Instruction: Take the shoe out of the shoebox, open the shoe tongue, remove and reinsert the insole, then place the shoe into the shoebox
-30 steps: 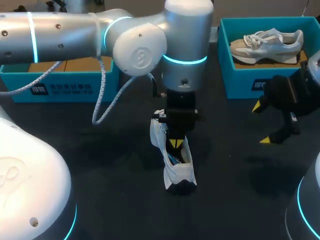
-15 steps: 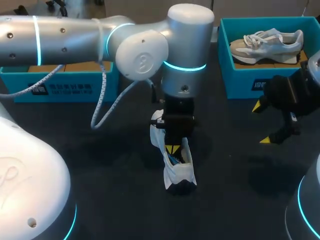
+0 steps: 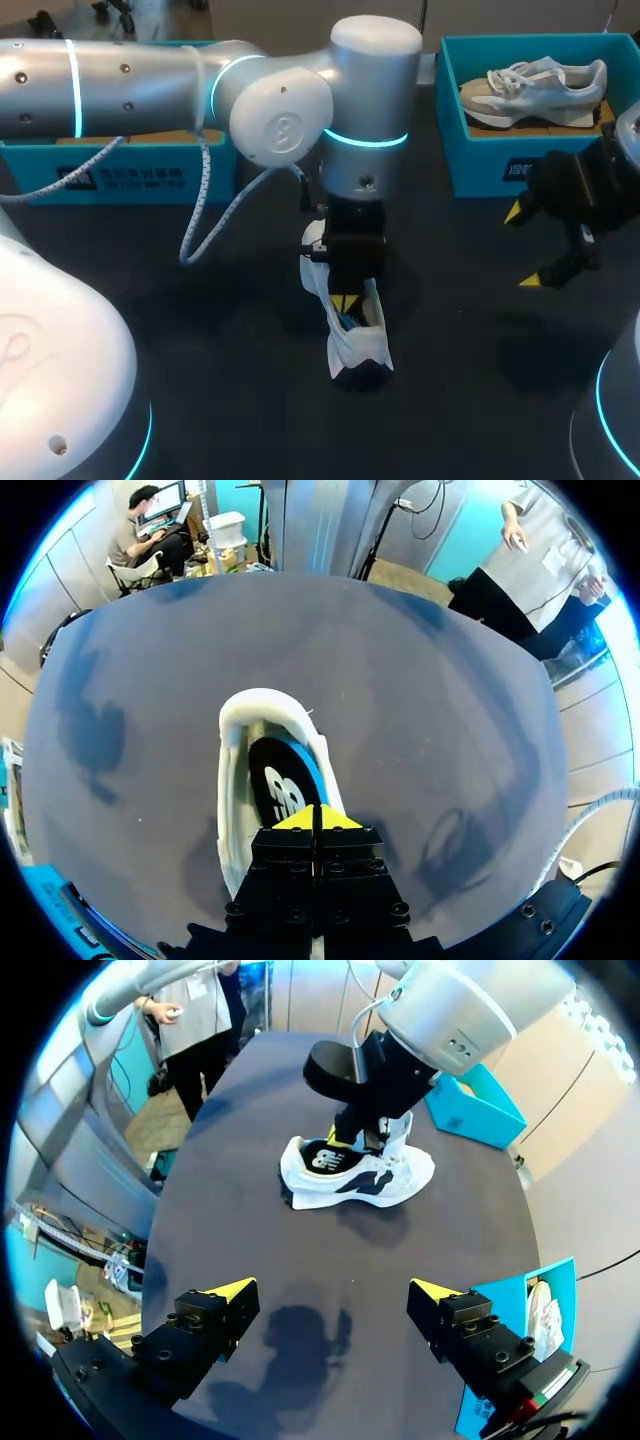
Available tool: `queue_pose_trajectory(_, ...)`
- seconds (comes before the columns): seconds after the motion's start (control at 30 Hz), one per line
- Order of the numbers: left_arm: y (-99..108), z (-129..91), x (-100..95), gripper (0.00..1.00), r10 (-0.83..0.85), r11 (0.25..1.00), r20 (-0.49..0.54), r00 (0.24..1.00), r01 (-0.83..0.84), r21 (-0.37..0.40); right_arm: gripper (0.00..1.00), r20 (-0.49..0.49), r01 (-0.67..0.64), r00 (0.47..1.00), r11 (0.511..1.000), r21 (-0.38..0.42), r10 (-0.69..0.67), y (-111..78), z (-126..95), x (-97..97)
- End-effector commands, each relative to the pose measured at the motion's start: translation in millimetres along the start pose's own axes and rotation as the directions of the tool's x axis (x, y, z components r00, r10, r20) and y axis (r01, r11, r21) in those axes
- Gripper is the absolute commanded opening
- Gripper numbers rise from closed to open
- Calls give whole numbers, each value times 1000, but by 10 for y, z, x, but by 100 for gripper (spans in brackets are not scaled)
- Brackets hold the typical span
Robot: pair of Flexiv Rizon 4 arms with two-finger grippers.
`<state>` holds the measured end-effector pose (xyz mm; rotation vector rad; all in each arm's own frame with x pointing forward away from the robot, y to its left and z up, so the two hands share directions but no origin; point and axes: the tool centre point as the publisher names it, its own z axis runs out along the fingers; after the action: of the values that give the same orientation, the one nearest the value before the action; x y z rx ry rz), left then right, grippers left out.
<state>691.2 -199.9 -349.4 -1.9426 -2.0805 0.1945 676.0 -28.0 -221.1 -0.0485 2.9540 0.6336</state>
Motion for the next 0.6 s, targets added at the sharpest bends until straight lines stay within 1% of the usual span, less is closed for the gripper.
queue_pose_trajectory(0.03, 5, 74, -52, 0, 4, 1000, -9, 1000, -4, 7, 100, 1, -1, 1000, 1000, 3, 1, 1, 14, 4)
queue_pose_trajectory(0.2, -21, 130, -92, 0, 6, 1000, -4, 1000, -6, 29, 100, 1, -1, 1000, 1000, 3, 1, 1, 14, 4)
queue_pose_trajectory(0.4, -50, 272, -130, 0, -2, 999, -9, 1000, 2, 42, 100, 1, -1, 1000, 1000, 3, 1, 1, 14, 4)
queue_pose_trajectory(0.5, -38, 194, -94, 0, -15, 999, 11, 1000, 15, 42, 100, 1, -1, 1000, 1000, 3, 1, 1, 14, 4)
queue_pose_trajectory(0.6, -9, 102, -73, 0, -29, 999, 6, 1000, 28, 27, 100, 1, -1, 1000, 1000, 3, 1, 1, 14, 4)
